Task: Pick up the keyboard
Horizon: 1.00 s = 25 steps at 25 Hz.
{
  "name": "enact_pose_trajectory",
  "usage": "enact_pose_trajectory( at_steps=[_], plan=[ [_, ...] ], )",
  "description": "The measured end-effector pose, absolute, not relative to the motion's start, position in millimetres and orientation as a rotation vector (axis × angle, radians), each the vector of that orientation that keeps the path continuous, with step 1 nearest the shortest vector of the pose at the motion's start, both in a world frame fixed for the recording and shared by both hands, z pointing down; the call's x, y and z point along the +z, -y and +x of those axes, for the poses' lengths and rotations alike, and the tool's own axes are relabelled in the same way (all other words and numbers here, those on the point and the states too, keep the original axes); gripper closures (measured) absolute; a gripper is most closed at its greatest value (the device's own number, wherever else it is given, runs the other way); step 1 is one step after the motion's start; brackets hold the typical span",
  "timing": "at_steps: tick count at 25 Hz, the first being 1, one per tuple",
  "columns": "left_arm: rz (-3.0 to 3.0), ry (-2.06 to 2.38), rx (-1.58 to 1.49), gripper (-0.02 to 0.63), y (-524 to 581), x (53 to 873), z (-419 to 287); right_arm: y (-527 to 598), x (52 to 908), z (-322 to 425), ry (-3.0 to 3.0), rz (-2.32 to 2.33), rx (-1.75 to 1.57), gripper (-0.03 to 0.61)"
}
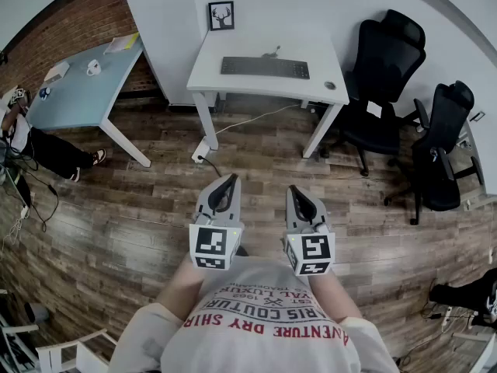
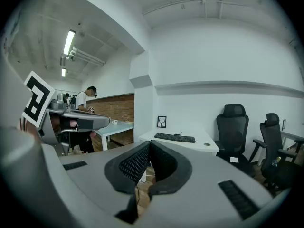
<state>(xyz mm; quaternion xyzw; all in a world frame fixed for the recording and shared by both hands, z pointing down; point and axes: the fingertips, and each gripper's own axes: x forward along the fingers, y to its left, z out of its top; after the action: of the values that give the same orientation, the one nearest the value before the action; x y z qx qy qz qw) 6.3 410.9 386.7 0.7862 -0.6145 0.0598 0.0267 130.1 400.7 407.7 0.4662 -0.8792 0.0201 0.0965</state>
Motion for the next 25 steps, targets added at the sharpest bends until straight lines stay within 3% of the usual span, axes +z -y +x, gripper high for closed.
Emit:
enact_pose_trajectory(
  at_steps=[25],
  plan=[
    [2.363,1.889,0.246,0.587,-382,421,5,-370,448,135,2.594,1.313,0.25,0.552]
  ],
)
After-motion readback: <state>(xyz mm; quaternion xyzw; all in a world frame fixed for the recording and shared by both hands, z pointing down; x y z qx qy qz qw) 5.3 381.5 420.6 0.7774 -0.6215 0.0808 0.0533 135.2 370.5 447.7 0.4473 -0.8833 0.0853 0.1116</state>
